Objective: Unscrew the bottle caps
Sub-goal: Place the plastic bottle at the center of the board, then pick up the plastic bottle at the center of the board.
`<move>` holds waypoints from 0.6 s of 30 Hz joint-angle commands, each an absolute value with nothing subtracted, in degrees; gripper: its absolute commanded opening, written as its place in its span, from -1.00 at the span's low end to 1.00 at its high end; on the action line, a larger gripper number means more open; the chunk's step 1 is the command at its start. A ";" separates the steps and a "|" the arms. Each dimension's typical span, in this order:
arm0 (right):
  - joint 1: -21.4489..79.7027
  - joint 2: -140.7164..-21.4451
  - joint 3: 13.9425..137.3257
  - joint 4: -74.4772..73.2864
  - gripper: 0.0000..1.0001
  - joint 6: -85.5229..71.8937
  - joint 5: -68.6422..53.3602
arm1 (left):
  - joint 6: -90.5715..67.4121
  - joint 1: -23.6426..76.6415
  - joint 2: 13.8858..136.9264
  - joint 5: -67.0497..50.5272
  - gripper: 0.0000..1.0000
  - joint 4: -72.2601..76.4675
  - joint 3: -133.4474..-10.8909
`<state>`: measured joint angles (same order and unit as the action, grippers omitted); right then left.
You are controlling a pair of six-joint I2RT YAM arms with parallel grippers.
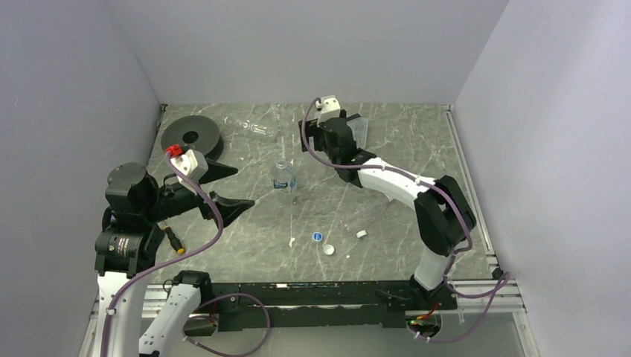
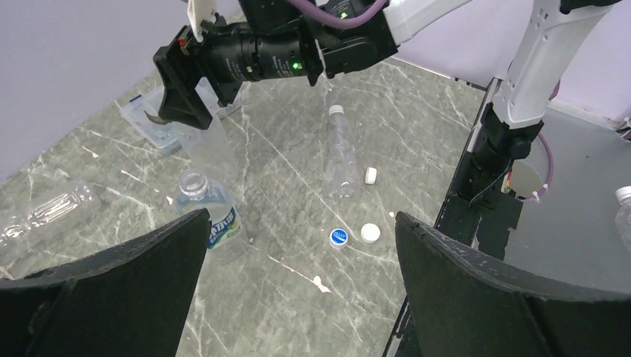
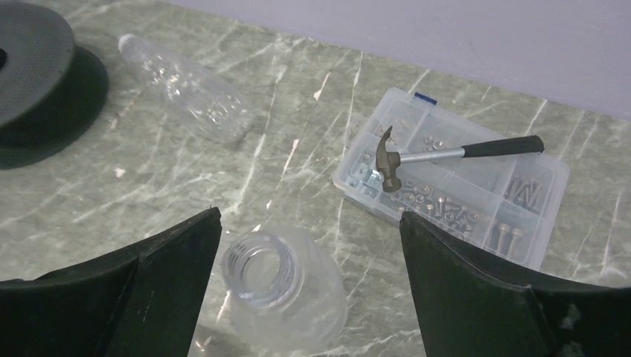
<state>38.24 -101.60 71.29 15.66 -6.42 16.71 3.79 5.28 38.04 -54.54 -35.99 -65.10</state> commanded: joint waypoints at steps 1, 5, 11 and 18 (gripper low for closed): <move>38.93 -94.20 73.51 14.78 0.98 -8.02 18.94 | 4.03 5.19 38.28 -55.92 0.99 -33.88 -65.25; 39.02 -91.81 75.87 9.04 1.00 -10.80 20.25 | 3.34 5.19 38.40 -56.05 0.99 -33.02 -65.14; 39.05 -85.88 78.52 -4.76 1.00 -18.01 26.58 | 3.76 5.19 38.60 -55.93 0.99 -33.95 -65.59; 30.25 -84.75 85.35 -47.02 1.00 -47.54 28.74 | 5.72 5.19 39.01 -55.83 0.99 -36.23 -66.19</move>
<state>36.25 -86.15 83.18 -19.31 -27.49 27.20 3.97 5.28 38.37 -54.76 -35.35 -65.10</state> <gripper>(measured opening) 0.994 0.995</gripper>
